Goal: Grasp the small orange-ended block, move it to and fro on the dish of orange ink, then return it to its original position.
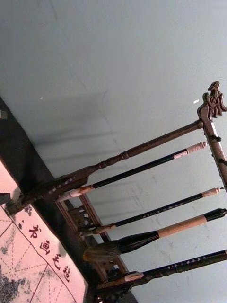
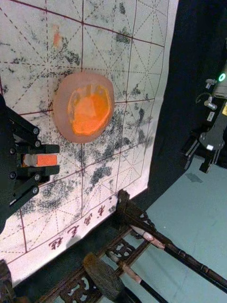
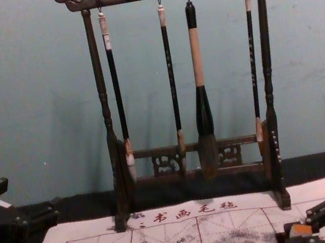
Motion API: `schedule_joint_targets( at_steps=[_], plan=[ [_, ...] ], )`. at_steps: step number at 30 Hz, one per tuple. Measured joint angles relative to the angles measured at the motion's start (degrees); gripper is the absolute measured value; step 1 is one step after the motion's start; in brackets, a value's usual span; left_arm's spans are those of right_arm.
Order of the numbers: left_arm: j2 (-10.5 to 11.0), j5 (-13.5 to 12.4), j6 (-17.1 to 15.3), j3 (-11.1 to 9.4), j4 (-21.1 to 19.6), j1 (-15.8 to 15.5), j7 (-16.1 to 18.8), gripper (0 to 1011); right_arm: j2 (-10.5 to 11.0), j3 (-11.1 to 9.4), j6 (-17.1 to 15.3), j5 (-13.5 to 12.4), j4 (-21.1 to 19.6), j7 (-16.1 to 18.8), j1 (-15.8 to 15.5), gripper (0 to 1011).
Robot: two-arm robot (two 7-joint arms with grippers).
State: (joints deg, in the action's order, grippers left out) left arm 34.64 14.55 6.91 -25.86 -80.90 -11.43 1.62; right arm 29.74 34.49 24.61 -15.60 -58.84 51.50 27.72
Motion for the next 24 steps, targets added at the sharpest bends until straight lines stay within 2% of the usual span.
schedule_joint_targets(
  at_steps=[15,24],
  plan=[
    [0.0,0.0,0.0,0.0,0.0,0.0,0.0,1001,0.53,-1.57,-0.77,-2.85,-1.39,0.84,0.34,134],
    [0.0,0.0,0.0,0.0,0.0,0.0,0.0,1001,1.85,-3.38,-2.69,-7.9,-4.09,3.69,0.62,134]
  ],
)
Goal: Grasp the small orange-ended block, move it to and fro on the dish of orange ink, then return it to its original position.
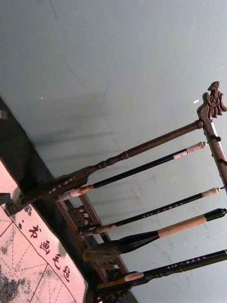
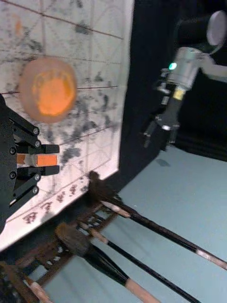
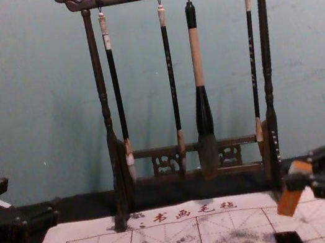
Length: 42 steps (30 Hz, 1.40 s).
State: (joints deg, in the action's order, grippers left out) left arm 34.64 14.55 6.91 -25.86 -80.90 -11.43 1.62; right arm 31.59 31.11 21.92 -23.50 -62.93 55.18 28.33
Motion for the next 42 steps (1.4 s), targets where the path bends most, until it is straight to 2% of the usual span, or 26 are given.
schedule_joint_targets(
  at_steps=[3,4,8,18,25,31,42],
  plan=[
    [0.0,0.0,0.0,0.0,0.0,0.0,0.0,1001,0.05,-0.26,-0.45,-1.5,-0.47,1.06,0.17,134],
    [0.0,0.0,0.0,0.0,0.0,0.0,0.0,1001,-0.16,-0.24,-0.82,-2.8,-0.53,2.31,0.65,134],
    [0.0,0.0,0.0,0.0,0.0,0.0,0.0,1001,-1.21,0.83,-0.99,-3.52,0.54,4.24,2.14,134],
    [0.0,0.0,0.0,0.0,0.0,0.0,0.0,1001,-7.54,5.53,0.05,-4.09,8.54,10.07,8.45,135],
    [0.0,0.0,0.0,0.0,0.0,0.0,0.0,1001,-10.74,8.36,1.59,-3.46,13.21,12.77,11.32,134],
    [0.0,0.0,0.0,0.0,0.0,0.0,0.0,1001,-12.34,10.43,2.4,-2.41,16.6,14.69,12.97,134],
    [0.0,0.0,0.0,0.0,0.0,0.0,0.0,1001,-13.29,12.29,2.19,-2.09,19.36,17.38,14.62,134]
  ],
)
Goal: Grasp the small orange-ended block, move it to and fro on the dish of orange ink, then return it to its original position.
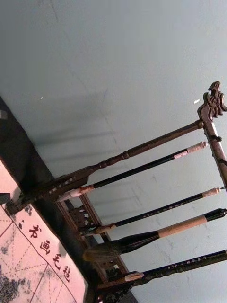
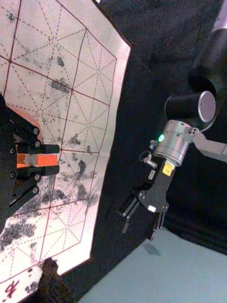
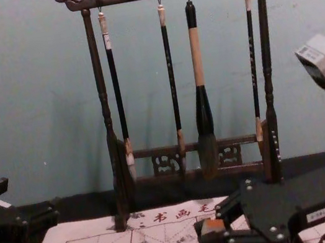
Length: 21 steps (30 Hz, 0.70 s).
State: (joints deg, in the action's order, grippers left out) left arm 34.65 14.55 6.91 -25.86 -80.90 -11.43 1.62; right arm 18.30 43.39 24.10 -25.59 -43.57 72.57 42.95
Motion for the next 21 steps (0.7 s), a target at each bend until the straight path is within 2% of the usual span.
schedule_joint_targets(
  at_steps=[14,21],
  plan=[
    [0.0,0.0,0.0,0.0,0.0,0.0,0.0,1001,-0.66,2.37,-1.68,2.61,1.62,0.03,2.07,134],
    [-0.01,0.0,0.0,0.0,0.0,0.0,0.0,1001,-0.8,2.71,-1.77,3.31,2.13,-0.69,2.27,134]
  ],
)
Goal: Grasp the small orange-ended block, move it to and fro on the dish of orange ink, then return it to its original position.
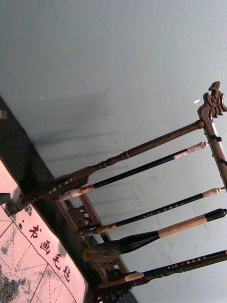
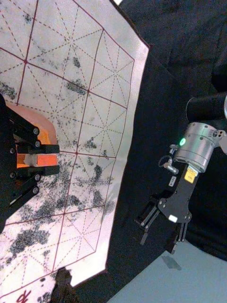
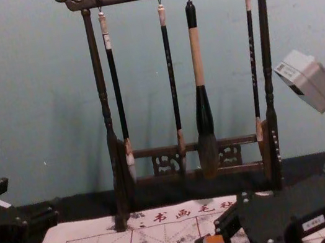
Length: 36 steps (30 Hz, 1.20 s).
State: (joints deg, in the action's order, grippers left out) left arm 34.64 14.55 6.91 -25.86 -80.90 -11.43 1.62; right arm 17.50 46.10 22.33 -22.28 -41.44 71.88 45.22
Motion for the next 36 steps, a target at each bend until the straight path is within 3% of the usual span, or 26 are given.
schedule_joint_targets(
  at_steps=[24,36],
  plan=[
    [0.0,0.0,0.0,0.0,0.0,0.0,0.0,1001,-0.72,0.51,-1.39,2.22,0.8,-2.3,0.79,134],
    [0.0,0.0,0.0,0.0,0.0,0.0,0.0,1001,0.07,0.51,-1.96,2.81,-0.34,-3.11,0.41,134]
  ],
)
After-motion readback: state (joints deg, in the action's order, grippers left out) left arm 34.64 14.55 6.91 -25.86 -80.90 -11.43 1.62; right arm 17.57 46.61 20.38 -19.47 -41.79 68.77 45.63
